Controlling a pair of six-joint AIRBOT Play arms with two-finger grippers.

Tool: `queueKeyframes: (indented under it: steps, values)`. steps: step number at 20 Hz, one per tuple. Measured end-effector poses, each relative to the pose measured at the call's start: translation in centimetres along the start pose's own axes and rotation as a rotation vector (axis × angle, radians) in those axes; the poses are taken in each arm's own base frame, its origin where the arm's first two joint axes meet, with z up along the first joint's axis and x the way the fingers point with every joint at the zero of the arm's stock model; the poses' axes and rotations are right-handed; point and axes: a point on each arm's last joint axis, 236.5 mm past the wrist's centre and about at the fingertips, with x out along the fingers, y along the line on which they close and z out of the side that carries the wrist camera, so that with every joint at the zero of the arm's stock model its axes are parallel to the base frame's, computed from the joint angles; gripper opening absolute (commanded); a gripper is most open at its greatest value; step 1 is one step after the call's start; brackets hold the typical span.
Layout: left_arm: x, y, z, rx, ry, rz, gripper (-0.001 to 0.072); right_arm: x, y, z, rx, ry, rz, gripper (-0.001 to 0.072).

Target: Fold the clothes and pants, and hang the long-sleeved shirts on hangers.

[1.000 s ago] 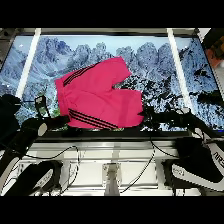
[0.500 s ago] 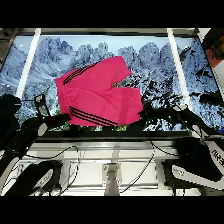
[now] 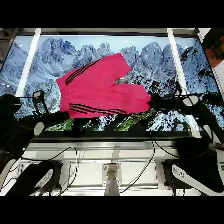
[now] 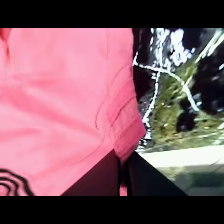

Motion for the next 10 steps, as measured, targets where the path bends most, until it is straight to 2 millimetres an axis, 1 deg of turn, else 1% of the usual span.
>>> queueKeyframes:
  steps: [2, 6, 8, 10]
  values:
    - [-0.9, -0.8, -1.4, 0.050, 0.036, -0.009, 0.0012, -1.9, -1.1, -0.2, -0.066, 0.002, -0.068, 0.0006]
    - [-2.3, -2.5, -5.5, 0.141, 0.145, -0.017, 0.0012, -4.9, -3.9, -2.7, -0.136, 0.060, -0.202, 0.0006]
    - [-2.9, -3.7, -7.7, 0.172, 0.195, -0.030, 0.0012, -6.1, -4.8, -3.8, -0.145, 0.079, -0.241, 0.0005]
    - [-3.5, -5.2, -9.7, 0.186, 0.235, -0.057, 0.0012, -7.1, -5.1, -4.6, -0.149, 0.094, -0.263, 0.0005]
